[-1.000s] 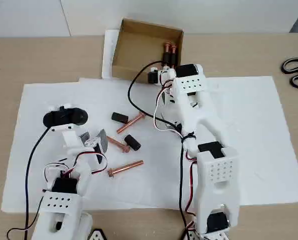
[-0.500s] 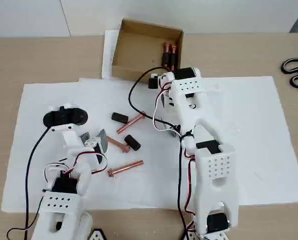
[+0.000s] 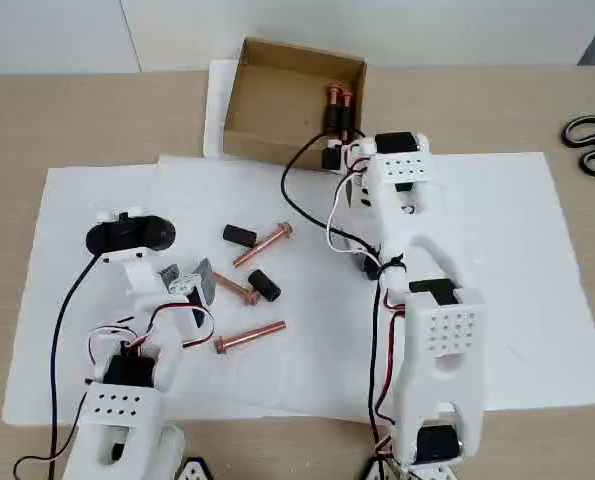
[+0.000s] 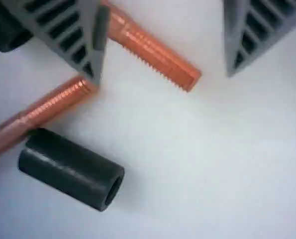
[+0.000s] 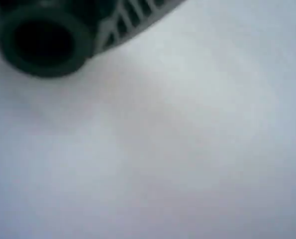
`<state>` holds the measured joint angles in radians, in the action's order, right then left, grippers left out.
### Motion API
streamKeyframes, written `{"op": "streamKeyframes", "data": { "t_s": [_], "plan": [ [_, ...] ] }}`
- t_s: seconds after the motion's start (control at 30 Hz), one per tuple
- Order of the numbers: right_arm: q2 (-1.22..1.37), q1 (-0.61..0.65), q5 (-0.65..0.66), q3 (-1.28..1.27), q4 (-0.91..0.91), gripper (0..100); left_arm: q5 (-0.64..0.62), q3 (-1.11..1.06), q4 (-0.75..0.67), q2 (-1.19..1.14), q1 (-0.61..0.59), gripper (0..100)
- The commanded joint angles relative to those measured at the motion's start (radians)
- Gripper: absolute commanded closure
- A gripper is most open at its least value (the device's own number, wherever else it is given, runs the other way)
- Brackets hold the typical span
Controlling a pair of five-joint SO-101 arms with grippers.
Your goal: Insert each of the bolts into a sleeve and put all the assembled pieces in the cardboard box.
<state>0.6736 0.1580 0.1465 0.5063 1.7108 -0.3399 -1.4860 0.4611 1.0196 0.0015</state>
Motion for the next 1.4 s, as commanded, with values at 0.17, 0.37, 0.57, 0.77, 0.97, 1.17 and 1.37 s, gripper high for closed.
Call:
{"op": "streamKeyframes", "data": {
  "t_s": [0.17, 0.37, 0.57, 0.77, 0.97, 1.17, 1.37],
  "plan": [
    [-0.335, -0.073, -0.003, 0.014, 0.022, 99.5, 0.146, 0.208, 0.245, 0.014, 0.006, 84],
    [-0.351, -0.102, -0.003, 0.014, 0.022, 99.5, 0.17, 0.44, 0.431, 0.009, 0.008, 84],
    [-0.357, -0.127, -0.003, 0.014, 0.022, 99.5, 0.35, 0.564, 0.548, -0.061, 0.063, 84],
    [-0.352, -0.173, -0.003, 0.014, 0.021, 99.5, 0.361, 0.961, 0.71, -0.422, 0.095, 84],
    [-0.352, -0.189, -0.003, 0.014, 0.019, 99.5, 0.505, 1.425, 0.918, -0.922, 0.17, 84],
    [-0.351, -0.209, -0.003, 0.014, 0.016, 99.5, 0.643, 1.833, 1.042, -1.32, 0.245, 84],
    [-0.351, -0.24, -0.003, 0.014, 0.013, 99.4, 0.77, 2.163, 1.197, -1.625, 0.269, 84]
  ]
}}
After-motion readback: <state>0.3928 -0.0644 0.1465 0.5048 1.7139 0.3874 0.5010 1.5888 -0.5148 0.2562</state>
